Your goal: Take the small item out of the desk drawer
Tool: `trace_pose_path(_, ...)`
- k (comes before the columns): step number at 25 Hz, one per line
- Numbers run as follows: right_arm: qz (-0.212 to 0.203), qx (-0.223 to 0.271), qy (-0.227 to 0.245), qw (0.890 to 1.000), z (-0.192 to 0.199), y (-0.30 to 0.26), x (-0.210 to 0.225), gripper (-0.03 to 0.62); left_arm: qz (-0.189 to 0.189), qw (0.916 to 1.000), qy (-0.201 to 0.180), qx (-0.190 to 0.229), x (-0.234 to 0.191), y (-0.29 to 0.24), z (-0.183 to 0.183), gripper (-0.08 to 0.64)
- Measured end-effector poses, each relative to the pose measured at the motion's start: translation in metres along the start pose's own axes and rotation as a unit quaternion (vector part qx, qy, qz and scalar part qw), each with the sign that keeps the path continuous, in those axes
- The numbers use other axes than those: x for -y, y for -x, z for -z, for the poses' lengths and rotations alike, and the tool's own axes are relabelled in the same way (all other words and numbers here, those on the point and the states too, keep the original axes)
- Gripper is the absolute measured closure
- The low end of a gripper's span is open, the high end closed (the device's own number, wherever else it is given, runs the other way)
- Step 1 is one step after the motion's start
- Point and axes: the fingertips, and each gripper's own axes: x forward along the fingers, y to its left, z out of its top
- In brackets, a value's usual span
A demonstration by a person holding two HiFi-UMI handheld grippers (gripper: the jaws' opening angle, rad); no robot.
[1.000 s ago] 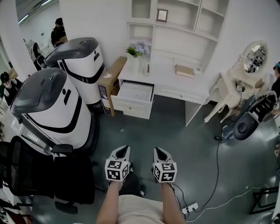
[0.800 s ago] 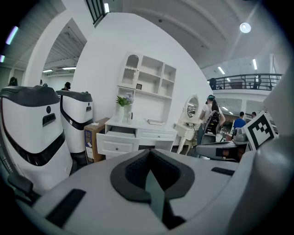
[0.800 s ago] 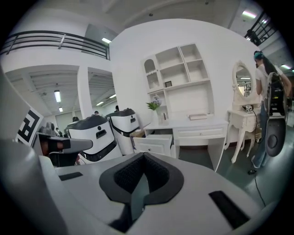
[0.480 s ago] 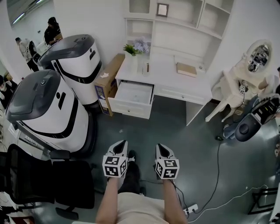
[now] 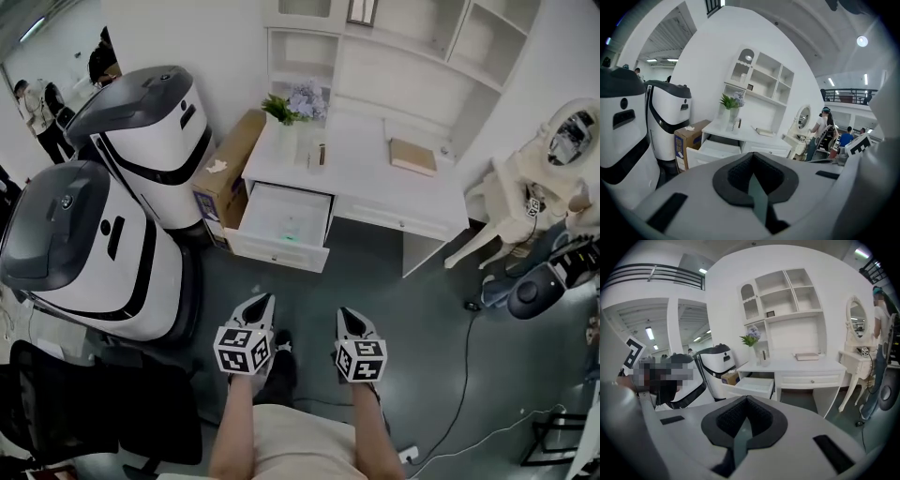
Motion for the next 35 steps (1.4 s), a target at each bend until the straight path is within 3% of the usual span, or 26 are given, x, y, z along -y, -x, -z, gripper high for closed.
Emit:
trace_pose_path(11, 0.013, -0.029, -0.005, 0.999, -0.068, -0.134, 0.031, 0.572, -0.003, 0.9999, 0.0, -0.016, -0.082, -0.133, -0.072, 0.544)
trace_pose_path(17, 0.024, -0.039, -0.024, 0.999, -0.093, -0.193, 0.042, 0.572, 0.011, 0.9993, 0.004, -0.037, -0.118, -0.19, -0.089, 0.543)
trace_pose_path(25, 0.031, -0.052, -0.028, 0.998, -0.099, -0.219, 0.061, 0.572, 0.022, 0.9978, 0.002, -0.062, -0.126, -0.234, -0.086, 0.543)
trace_pose_path(35, -0.016, -0.043, -0.03, 0.998, -0.125, -0.257, 0.095, 0.572, 0.007, 0.9965, -0.02, -0.081, -0.116, -0.293, -0.09, 0.543)
